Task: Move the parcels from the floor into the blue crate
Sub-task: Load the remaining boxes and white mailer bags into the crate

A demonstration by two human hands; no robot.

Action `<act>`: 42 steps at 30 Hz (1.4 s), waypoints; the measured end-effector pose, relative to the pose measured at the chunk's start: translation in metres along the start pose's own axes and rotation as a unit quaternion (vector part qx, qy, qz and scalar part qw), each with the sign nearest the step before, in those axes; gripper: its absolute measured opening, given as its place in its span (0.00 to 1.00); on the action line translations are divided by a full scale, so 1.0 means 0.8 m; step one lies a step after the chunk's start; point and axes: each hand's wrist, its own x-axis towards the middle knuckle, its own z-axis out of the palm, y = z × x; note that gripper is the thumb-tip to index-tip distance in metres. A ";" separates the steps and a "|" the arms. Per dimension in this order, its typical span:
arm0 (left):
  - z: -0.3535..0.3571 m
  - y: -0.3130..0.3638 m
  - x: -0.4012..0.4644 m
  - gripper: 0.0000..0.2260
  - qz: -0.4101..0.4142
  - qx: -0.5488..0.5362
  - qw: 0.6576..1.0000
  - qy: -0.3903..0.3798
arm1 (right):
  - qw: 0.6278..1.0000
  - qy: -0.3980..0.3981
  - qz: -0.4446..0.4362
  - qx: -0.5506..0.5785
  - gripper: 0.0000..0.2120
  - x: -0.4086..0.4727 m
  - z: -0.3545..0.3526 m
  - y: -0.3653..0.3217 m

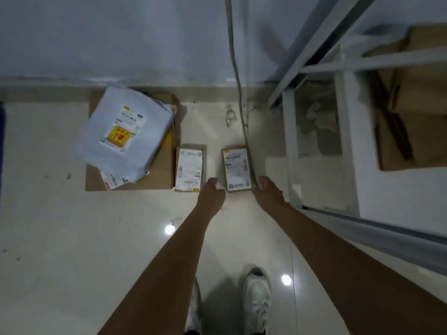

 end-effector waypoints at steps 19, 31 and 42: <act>-0.037 -0.013 -0.199 0.10 -0.041 -0.309 0.950 -0.023 | 0.959 -0.079 0.058 0.267 0.11 -0.160 -0.019 -0.023; -0.190 0.206 -0.526 0.11 0.101 -0.289 0.952 -0.008 | 0.942 -0.089 -0.125 0.299 0.15 -0.461 -0.209 -0.265; -0.378 0.187 -0.812 0.15 0.189 -0.312 0.930 0.049 | 0.932 -0.147 -0.233 0.235 0.17 -0.776 -0.183 -0.414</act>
